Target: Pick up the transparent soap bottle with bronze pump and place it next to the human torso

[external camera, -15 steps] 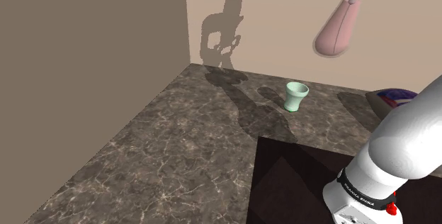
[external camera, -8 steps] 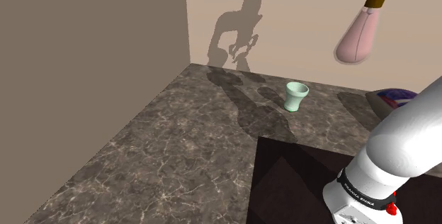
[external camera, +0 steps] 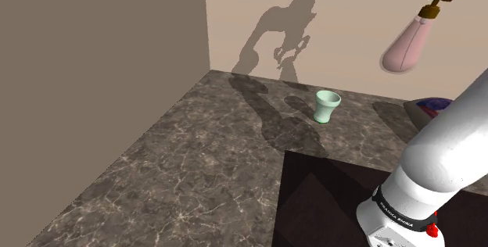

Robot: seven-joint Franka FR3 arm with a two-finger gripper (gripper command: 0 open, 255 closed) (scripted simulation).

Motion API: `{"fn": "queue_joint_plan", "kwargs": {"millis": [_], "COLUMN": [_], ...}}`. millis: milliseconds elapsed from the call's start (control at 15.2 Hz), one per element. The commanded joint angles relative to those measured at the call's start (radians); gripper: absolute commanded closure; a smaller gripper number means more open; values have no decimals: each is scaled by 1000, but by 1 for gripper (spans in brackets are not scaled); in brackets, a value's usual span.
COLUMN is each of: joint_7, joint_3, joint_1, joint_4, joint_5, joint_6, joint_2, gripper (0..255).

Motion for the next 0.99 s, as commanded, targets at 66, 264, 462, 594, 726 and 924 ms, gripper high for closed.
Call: {"fn": "queue_joint_plan", "kwargs": {"millis": [66,264,462,594,726,924], "joint_7": [-103,-215,-327,-396,-466,-447], "joint_3": [-67,-131,-178,-195,-195,-196], "joint_1": [-42,-108,-203,-282,-394,-344], "joint_4": [22,68,134,193,284,180], "joint_5": [28,85,163,223,296,258], "joint_6": [35,61,75,75,64,130], "joint_2": [67,162,276,358,459,413], "gripper": [255,255,255,255,255,255]}}
